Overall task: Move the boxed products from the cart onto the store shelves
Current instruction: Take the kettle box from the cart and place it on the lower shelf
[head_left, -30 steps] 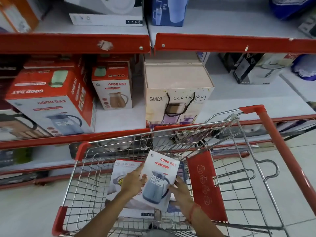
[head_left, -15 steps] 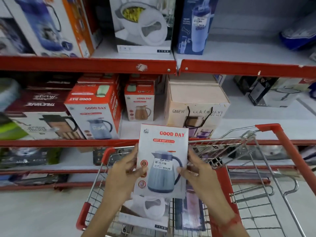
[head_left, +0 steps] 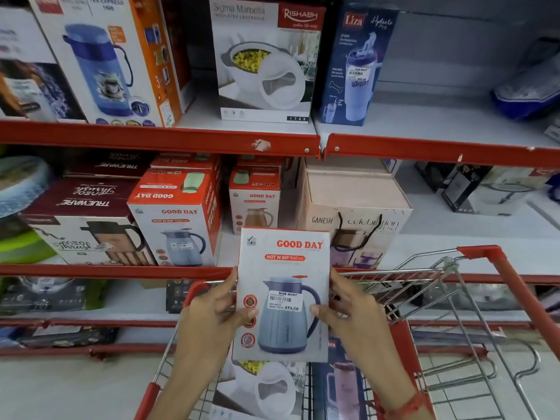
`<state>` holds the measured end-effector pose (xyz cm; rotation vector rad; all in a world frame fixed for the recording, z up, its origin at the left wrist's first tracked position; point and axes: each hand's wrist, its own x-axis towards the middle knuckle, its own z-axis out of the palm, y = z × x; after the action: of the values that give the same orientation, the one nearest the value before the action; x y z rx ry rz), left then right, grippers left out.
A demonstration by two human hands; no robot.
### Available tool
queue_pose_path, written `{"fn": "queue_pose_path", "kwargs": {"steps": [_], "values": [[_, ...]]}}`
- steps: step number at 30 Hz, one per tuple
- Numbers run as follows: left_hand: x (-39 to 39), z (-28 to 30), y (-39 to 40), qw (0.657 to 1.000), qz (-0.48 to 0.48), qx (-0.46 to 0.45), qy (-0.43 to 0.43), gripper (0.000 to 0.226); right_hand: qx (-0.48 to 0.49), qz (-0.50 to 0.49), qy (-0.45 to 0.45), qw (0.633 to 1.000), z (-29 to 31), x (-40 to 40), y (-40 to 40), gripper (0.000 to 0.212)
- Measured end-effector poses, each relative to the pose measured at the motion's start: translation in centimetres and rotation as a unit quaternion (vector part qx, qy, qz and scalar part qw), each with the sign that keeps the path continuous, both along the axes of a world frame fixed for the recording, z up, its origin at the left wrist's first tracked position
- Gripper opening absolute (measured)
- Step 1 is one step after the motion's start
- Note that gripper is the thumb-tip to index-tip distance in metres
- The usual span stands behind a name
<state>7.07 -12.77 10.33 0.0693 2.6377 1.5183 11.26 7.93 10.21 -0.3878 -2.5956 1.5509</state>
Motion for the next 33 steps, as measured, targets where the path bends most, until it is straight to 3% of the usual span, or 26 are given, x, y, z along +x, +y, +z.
{"fn": "queue_pose_path", "kwargs": {"steps": [3, 6, 9, 15, 19, 24, 33], "values": [[-2.3, -1.3, -0.1, 0.994, 0.000, -0.107, 0.005, 0.047, 0.008, -0.036, -0.011, 0.999, -1.7, -2.8, -0.6, 0.059], [-5.4, -3.1, -0.1, 0.989, 0.044, -0.140, 0.009, 0.031, 0.055, -0.066, 0.011, 0.996, -2.9, -5.9, -2.0, 0.050], [-8.6, -4.8, 0.1, 0.984, 0.103, -0.138, 0.034, 0.033, 0.139, -0.079, 0.045, 0.986, -4.5, -9.0, -3.3, 0.043], [-14.4, -7.1, 1.7, 0.977, 0.122, -0.155, 0.079, 0.042, 0.152, -0.117, 0.063, 0.979, -7.4, -14.6, -4.3, 0.037], [-17.1, -8.8, 2.1, 0.980, 0.113, -0.154, 0.063, 0.041, 0.178, -0.107, 0.056, 0.977, -9.2, -17.2, -4.3, 0.046], [-18.0, -10.8, 2.4, 0.979, 0.102, -0.174, 0.042, 0.030, 0.192, -0.082, 0.010, 0.978, -11.0, -18.5, -3.8, 0.040], [-19.0, -12.1, 1.9, 0.981, 0.076, -0.179, 0.023, 0.029, 0.215, -0.055, -0.020, 0.975, -11.7, -19.2, -3.3, 0.036]]}}
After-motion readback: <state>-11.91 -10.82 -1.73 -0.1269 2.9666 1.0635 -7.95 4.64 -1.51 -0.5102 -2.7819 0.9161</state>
